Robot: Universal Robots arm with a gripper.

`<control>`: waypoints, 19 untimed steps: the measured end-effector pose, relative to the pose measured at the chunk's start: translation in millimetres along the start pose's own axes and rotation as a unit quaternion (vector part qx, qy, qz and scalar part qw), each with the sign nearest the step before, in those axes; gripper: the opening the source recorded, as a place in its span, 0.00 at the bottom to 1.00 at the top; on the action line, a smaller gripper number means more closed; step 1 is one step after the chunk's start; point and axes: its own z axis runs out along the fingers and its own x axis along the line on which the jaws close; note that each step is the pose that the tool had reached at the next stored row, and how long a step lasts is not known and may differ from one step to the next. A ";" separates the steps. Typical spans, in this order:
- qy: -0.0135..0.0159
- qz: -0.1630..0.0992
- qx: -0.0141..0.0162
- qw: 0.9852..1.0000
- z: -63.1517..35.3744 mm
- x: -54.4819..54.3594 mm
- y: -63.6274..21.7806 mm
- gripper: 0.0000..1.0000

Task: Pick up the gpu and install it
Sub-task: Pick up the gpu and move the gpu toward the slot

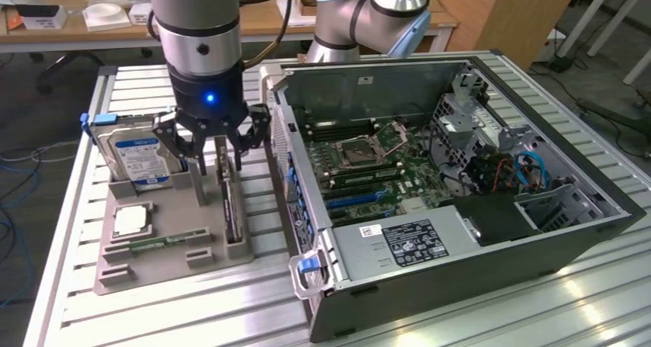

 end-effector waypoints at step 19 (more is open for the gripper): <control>0.000 0.000 0.000 1.000 7.5 -0.1 -0.3 0.53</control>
